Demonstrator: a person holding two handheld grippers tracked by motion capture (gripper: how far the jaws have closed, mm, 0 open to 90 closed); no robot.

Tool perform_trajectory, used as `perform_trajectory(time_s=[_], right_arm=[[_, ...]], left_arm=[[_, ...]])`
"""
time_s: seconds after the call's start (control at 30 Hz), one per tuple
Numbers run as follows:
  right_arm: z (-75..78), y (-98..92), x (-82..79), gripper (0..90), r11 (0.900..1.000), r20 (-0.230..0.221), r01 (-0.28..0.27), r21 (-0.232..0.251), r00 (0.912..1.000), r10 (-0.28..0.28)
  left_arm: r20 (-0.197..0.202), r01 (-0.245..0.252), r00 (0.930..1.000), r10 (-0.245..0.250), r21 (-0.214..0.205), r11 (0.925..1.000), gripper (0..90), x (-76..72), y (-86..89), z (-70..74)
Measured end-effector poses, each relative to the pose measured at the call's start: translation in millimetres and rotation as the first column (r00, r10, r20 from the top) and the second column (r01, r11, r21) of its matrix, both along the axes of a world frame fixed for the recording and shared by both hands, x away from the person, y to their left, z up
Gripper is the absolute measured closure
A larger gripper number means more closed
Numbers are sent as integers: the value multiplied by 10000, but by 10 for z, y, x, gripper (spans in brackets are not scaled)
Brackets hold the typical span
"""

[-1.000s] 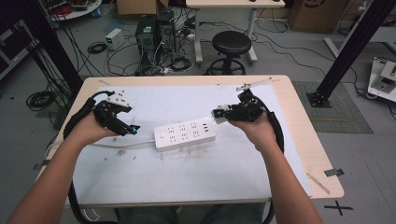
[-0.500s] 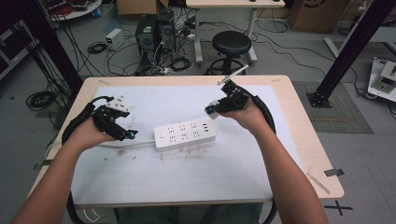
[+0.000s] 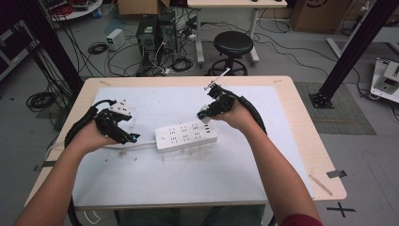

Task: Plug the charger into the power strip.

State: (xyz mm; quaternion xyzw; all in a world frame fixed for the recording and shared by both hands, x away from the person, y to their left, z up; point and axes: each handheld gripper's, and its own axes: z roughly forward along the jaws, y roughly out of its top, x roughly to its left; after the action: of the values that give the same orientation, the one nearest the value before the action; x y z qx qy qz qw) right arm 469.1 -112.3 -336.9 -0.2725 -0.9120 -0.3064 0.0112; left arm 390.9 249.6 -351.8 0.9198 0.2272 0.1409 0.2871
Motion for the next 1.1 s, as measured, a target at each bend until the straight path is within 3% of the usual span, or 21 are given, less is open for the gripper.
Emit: perform_trajectory(time_s=[0.27, 0.3, 0.53, 0.57, 0.67, 0.8, 0.87, 1.07, 1.1], right_arm=[[-91, 182, 50, 631, 9976, -44, -500, -487, 9987, 498], [-132, 266, 79, 631, 9936, -91, -785, -816, 9969, 780], [-156, 383, 111, 631, 9811, 67, -1351, -1386, 9905, 1373], [-170, 425, 124, 631, 9717, 173, -1721, -1617, 9840, 1772], [-208, 449, 140, 631, 9617, 256, -2006, -1868, 9776, 2089], [-235, 454, 153, 631, 9552, 316, -2108, -2077, 9745, 2220], [-270, 451, 167, 631, 9450, 420, -2386, -2238, 9663, 2539], [-278, 455, 164, 631, 9340, 560, -2700, -2341, 9553, 2902], [-286, 469, 163, 631, 9233, 700, -3012, -2384, 9429, 3256]], left_arm=[[12, 10, 10000, -10, -9, 10000, 177, -1, -6, -20], [-14, 12, 10000, -12, -25, 10000, 177, -14, -3, -33], [1, -21, 10000, 21, -84, 10000, 177, -29, 20, -47], [39, -43, 10000, 43, -63, 10000, 177, -35, 30, -46], [29, -2, 10000, 2, -90, 10000, 177, -36, 33, -52], [4, -34, 10000, 34, -130, 9999, 177, -39, 24, -61], [9, -3, 10000, 3, -67, 10000, 177, -30, 13, -69], [-45, 12, 10000, -12, -90, 10000, 177, -26, 12, -80], [-60, 8, 10000, -8, -51, 10000, 177, -25, 12, -85]])
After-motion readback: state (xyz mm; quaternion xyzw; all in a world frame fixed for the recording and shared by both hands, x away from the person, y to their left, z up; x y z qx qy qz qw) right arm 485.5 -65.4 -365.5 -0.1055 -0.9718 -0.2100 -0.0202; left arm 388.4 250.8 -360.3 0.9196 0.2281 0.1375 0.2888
